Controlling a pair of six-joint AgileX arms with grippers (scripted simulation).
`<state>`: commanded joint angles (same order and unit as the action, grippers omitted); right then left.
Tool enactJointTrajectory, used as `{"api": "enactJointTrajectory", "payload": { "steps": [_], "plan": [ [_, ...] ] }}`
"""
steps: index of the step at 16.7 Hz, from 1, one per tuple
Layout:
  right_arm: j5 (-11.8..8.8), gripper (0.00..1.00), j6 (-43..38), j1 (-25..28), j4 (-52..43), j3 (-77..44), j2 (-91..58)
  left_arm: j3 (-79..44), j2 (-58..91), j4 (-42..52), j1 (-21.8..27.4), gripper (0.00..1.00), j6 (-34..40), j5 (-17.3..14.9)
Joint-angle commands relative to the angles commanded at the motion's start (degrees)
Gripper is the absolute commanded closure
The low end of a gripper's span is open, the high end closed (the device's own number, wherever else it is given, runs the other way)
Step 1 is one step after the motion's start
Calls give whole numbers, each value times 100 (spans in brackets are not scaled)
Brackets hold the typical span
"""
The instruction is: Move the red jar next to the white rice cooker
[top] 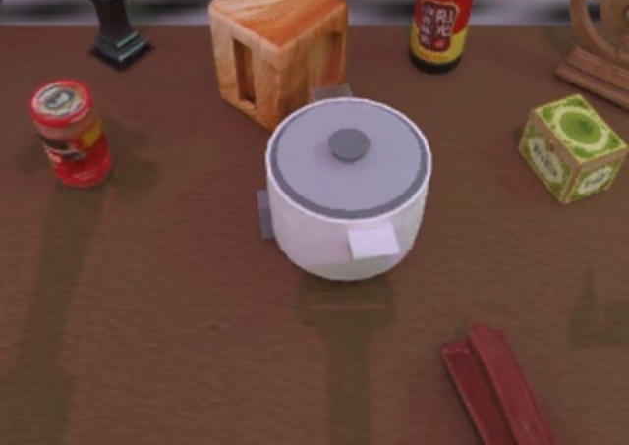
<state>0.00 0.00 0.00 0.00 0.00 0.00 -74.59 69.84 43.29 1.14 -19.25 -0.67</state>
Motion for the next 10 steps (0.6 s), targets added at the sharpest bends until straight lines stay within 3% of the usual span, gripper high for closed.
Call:
{"api": "enactJointTrajectory", "payload": {
  "steps": [10],
  "plan": [
    [0, 0, 0, 0, 0, 0, 0, -6063, 5701, 3510, 19, 0, -1467, 21]
  ]
}}
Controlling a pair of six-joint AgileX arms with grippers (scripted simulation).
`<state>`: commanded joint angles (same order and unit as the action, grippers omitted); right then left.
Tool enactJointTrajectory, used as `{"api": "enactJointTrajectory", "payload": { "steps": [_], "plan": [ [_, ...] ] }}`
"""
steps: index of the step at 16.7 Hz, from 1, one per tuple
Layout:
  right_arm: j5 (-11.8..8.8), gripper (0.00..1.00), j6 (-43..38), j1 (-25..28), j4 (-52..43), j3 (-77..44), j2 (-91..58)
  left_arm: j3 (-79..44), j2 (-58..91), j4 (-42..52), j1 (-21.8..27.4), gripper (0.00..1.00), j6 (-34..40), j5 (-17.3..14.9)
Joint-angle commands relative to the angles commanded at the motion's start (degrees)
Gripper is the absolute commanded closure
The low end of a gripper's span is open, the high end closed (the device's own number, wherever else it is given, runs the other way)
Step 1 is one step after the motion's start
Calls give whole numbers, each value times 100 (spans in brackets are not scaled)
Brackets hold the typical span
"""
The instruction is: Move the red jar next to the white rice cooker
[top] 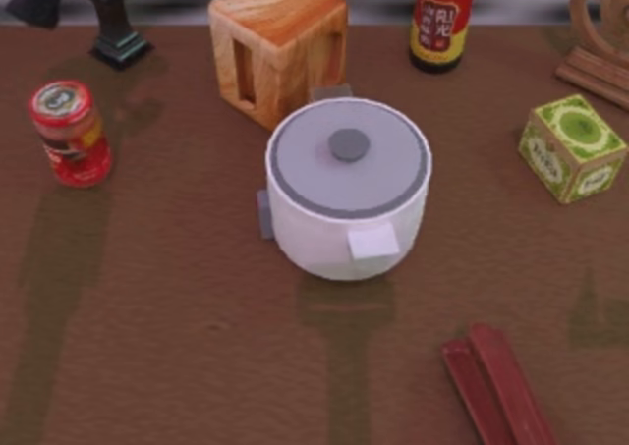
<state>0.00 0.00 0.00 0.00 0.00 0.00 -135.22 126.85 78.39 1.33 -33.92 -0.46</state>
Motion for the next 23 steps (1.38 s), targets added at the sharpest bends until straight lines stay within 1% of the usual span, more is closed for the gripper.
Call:
{"api": "enactJointTrajectory", "payload": {
  "steps": [4, 8, 10, 18, 20, 23],
  "plan": [
    [0, 0, 0, 0, 0, 0, 0, -1771, 1763, 1099, -19, 0, -423, 29],
    [0, 0, 0, 0, 0, 0, 0, -2852, 2886, 1812, -37, 0, -688, 53],
    [0, 0, 0, 0, 0, 0, 0, -3073, 3122, 1965, -41, 0, -743, 58],
    [0, 0, 0, 0, 0, 0, 0, -3177, 3229, 1998, -28, 0, -743, 57],
    [0, 0, 0, 0, 0, 0, 0, -3509, 3452, 2105, -35, 0, -746, 54],
    [0, 0, 0, 0, 0, 0, 0, -4331, 3989, 2378, -44, 0, -755, 46]
  ]
}}
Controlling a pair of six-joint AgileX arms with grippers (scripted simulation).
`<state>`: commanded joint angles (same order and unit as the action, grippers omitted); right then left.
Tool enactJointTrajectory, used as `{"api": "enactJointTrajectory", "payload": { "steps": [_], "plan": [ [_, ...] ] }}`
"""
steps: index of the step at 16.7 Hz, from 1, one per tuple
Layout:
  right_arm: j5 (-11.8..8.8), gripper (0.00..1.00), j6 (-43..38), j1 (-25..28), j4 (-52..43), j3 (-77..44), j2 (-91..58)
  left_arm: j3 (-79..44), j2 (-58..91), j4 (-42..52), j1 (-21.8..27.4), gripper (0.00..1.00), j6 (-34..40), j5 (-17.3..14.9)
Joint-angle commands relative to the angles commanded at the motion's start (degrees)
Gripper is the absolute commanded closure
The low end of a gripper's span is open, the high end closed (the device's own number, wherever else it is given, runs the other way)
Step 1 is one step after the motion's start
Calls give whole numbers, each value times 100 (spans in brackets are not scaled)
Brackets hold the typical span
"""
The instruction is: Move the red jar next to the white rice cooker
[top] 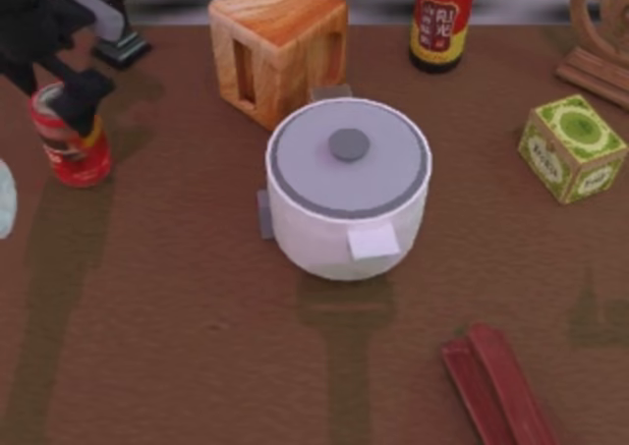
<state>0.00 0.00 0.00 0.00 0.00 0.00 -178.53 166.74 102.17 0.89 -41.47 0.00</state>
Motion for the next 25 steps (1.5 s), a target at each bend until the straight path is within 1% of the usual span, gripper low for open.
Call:
{"api": "enactJointTrajectory", "payload": {
  "steps": [4, 6, 11, 24, 25],
  "plan": [
    [0, 0, 0, 0, 0, 0, 0, -1153, 757, 385, -5, 0, -8, -12],
    [0, 0, 0, 0, 0, 0, 0, -1532, 1012, 509, -6, 0, -9, -16],
    [0, 0, 0, 0, 0, 0, 0, -1678, 1117, 559, -6, 0, -9, -18],
    [0, 0, 0, 0, 0, 0, 0, -1678, 1117, 559, -6, 98, -9, -18],
    [0, 0, 0, 0, 0, 0, 0, -1678, 1117, 559, -6, 100, -9, -18]
  ]
}}
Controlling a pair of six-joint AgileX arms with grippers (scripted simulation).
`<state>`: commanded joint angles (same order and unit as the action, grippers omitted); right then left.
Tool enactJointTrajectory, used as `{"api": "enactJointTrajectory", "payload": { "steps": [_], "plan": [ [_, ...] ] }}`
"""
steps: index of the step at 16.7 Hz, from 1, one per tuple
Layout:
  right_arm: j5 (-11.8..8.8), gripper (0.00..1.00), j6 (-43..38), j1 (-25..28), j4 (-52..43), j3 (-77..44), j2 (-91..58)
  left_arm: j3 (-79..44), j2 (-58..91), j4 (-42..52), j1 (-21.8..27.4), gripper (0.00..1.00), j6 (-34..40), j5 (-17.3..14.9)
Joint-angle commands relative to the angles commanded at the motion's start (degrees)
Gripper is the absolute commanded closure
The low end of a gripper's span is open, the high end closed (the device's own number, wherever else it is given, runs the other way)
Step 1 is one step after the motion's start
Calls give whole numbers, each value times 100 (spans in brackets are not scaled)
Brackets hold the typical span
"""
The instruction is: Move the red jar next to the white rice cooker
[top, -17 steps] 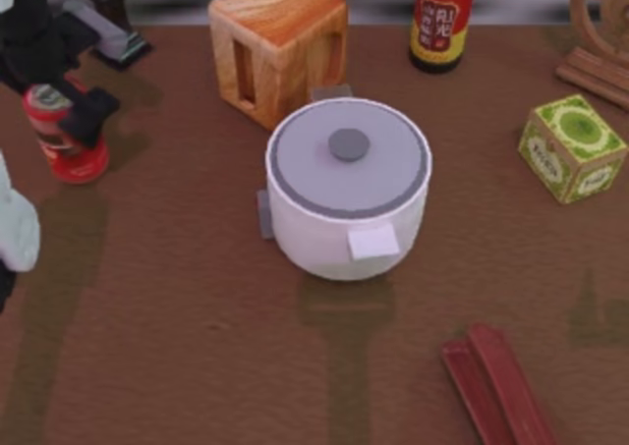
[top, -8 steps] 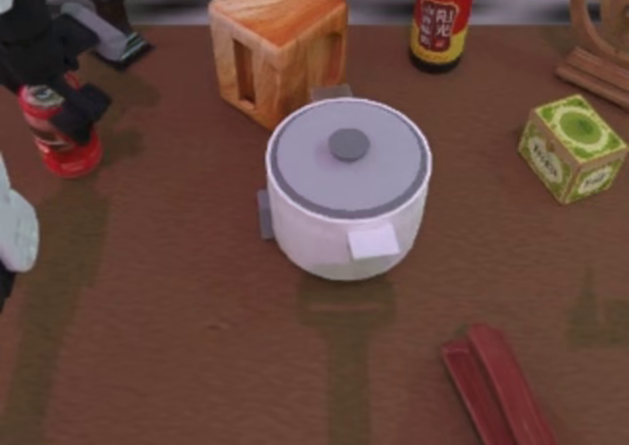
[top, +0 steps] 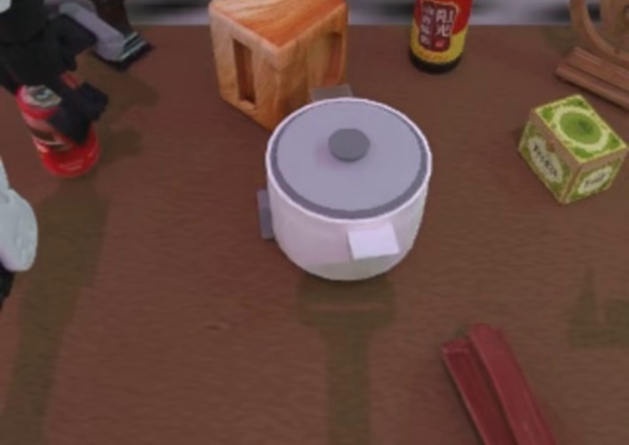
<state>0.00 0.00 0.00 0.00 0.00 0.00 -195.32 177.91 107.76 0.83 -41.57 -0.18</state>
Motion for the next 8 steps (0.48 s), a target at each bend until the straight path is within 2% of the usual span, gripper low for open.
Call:
{"api": "enactJointTrajectory", "payload": {
  "steps": [7, 8],
  "plan": [
    [0, 0, 0, 0, 0, 0, 0, 0, 0, 0, 0, 100, 0, 0],
    [0, 0, 0, 0, 0, 0, 0, -204, 97, -297, -43, 100, -10, 19]
  ]
}}
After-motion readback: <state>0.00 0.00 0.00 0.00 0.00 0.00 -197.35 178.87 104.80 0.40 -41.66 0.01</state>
